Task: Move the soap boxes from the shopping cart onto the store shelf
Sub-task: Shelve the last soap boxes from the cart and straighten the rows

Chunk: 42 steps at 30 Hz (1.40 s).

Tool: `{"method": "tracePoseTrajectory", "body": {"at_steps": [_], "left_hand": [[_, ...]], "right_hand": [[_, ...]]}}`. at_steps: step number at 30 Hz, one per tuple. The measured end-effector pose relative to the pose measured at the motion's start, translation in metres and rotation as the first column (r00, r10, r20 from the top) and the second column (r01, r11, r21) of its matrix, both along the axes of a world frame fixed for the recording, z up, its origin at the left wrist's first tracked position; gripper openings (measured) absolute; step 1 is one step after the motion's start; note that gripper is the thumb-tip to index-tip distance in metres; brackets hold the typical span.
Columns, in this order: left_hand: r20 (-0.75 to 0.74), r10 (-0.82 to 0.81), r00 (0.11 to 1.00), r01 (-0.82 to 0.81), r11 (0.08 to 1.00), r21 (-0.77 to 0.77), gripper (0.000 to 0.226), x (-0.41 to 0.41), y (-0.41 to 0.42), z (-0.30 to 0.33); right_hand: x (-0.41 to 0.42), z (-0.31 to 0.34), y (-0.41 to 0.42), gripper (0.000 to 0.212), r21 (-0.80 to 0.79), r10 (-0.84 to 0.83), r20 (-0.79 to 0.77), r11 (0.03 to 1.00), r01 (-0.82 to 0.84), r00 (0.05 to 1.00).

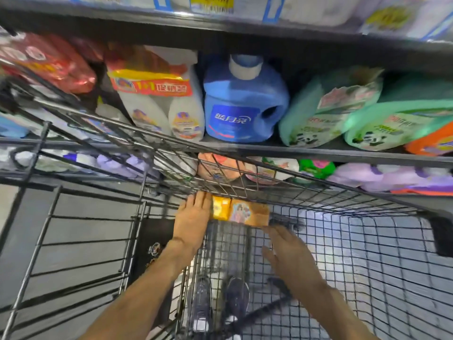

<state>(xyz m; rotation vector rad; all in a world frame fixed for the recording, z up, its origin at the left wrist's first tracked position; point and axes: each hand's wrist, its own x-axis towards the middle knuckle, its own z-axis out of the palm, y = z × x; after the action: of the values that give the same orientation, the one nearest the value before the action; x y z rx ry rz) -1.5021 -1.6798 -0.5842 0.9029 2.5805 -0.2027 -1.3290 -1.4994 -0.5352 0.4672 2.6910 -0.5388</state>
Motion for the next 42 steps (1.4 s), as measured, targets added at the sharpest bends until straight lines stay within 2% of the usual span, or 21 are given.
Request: {"method": "tracePoseTrajectory", "body": {"at_steps": [3, 7, 12, 16, 21, 25, 27, 30, 34, 39, 41, 42], "left_hand": [[-0.013, 0.043, 0.999, -0.042, 0.998, 0.051, 0.062, -0.001, 0.002, 0.001], [-0.035, 0.055, 0.998, -0.053, 0.996, 0.069, 0.068, -0.002, -0.002, -0.002], [-0.016, 0.039, 0.999, -0.038, 0.998, 0.046, 0.079, -0.001, -0.006, -0.003], [-0.018, 0.020, 1.000, -0.020, 1.000, 0.008, 0.068, -0.002, -0.005, -0.003], [-0.020, 0.029, 0.999, -0.029, 1.000, 0.004, 0.064, -0.003, -0.002, -0.002], [-0.038, -0.024, 0.999, 0.023, 1.000, -0.017, 0.068, -0.002, -0.001, 0.003], [-0.039, -0.047, 0.998, 0.046, 0.998, -0.034, 0.068, -0.004, -0.002, 0.006], [-0.032, -0.073, 0.997, 0.072, 0.996, -0.043, 0.065, -0.003, -0.007, 0.012], [-0.045, -0.088, 0.995, 0.087, 0.996, -0.030, 0.063, 0.004, -0.011, 0.022], [-0.024, -0.131, 0.991, 0.129, 0.990, -0.059, 0.069, 0.013, -0.015, 0.044], [-0.026, -0.151, 0.988, 0.150, 0.988, -0.024, 0.065, 0.018, -0.016, 0.055], [-0.036, -0.158, 0.987, 0.158, 0.987, 0.004, 0.064, 0.020, -0.015, 0.062]], "right_hand": [[-0.016, -0.008, 0.003, 0.045, 0.025, -0.025, -0.027, 0.999, 0.026, 0.999], [-0.035, -0.022, 0.000, 0.054, 0.081, -0.032, -0.038, 0.996, 0.035, 0.999], [-0.049, -0.034, -0.008, 0.077, 0.166, -0.049, 0.007, 0.985, 0.047, 0.999], [-0.049, -0.039, -0.011, 0.090, 0.186, -0.059, -0.018, 0.981, 0.062, 0.998], [-0.048, -0.047, -0.010, 0.087, 0.159, -0.068, -0.062, 0.984, 0.077, 0.996], [-0.043, -0.052, -0.012, 0.092, 0.119, -0.090, -0.020, 0.989, 0.092, 0.996], [-0.043, -0.055, -0.009, 0.086, 0.122, -0.081, -0.014, 0.989, 0.082, 0.997], [-0.044, -0.058, -0.002, 0.077, 0.040, -0.104, 0.038, 0.994, 0.103, 0.994], [-0.035, -0.059, -0.005, 0.075, -0.023, -0.016, 0.061, 1.000, 0.017, 0.998], [-0.019, -0.034, -0.005, 0.078, 0.019, -0.007, 0.104, 1.000, 0.005, 0.995], [-0.009, -0.016, -0.002, 0.082, 0.040, -0.016, 0.088, 0.999, 0.013, 0.996], [-0.003, -0.004, 0.000, 0.077, 0.040, -0.034, 0.073, 0.999, 0.031, 0.997]]}}
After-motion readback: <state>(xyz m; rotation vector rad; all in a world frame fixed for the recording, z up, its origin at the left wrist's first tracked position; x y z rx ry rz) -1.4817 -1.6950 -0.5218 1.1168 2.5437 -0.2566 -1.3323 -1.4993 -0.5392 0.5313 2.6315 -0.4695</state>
